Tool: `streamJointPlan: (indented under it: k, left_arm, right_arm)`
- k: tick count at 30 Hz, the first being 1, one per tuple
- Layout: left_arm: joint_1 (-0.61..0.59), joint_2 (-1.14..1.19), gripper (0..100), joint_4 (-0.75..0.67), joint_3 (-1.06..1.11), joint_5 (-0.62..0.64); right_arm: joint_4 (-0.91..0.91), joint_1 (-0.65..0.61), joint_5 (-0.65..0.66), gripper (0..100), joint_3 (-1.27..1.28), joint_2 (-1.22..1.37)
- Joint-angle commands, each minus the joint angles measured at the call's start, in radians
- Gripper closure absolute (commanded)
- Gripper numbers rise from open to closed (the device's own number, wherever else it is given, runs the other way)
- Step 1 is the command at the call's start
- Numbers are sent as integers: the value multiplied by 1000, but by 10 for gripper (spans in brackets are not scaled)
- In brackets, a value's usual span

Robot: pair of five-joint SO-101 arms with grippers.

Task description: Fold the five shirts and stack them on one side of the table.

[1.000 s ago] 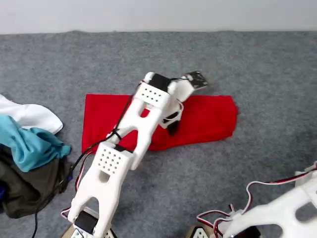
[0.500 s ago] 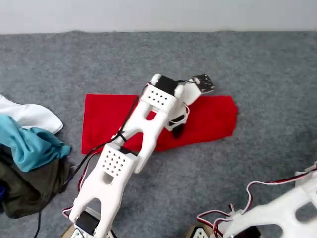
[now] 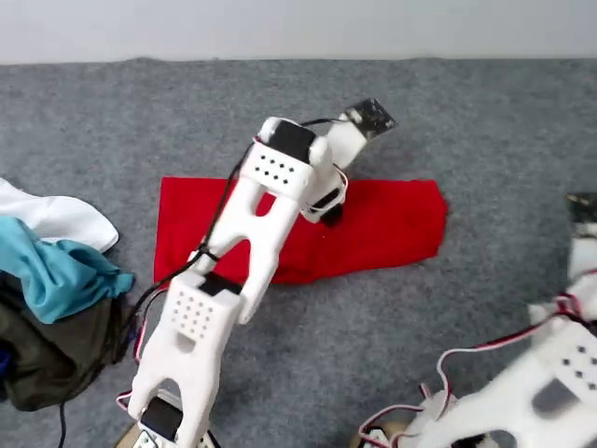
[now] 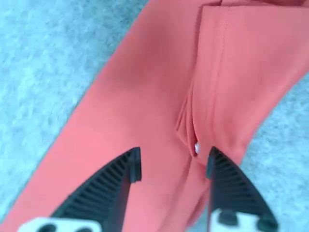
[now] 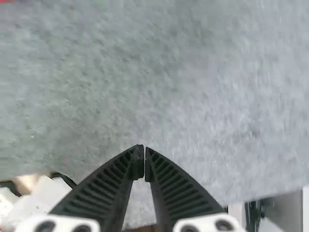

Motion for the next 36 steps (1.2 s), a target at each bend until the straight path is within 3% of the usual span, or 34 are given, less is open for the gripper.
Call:
streamJointPlan:
  k: [1,5,9,21,28,36]
  left_arm:
    - [-28,-187,803,32,84,43]
    - [-123,-313,904,32,236,40]
    - [-270,-446,973,32,392,40]
    - [-554,-704,985,31,636,40]
    - [-675,-713,985,29,639,41]
    - [-687,-720,985,29,639,43]
  right_arm:
    - [-24,-180,-106,986,-8,24]
    - [-128,-367,-181,986,-9,139]
    - [-260,-475,-253,986,-14,274]
    - [-644,-704,-290,952,-14,579]
    - [-760,-728,-288,952,-12,702]
    - [-604,-647,-284,952,-12,832]
